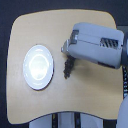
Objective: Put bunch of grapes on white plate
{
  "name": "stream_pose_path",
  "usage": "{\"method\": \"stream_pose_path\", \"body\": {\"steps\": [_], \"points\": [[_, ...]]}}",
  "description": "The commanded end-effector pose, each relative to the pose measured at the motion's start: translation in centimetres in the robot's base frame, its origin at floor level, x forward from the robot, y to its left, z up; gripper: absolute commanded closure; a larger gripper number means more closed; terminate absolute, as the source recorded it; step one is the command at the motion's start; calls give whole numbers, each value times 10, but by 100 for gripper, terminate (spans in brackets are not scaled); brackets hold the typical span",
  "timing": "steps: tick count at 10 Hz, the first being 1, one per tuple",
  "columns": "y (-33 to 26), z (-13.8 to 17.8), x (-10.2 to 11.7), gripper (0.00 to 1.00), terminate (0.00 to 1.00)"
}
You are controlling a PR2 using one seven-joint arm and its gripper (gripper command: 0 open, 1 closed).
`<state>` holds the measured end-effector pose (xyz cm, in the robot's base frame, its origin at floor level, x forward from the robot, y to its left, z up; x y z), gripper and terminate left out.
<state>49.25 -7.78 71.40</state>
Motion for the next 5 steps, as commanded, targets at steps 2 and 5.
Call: {"method": "stream_pose_path", "body": {"steps": [2, 5], "points": [[-1, 7, -4, 100, 0], [2, 8, -4, 100, 0]]}}
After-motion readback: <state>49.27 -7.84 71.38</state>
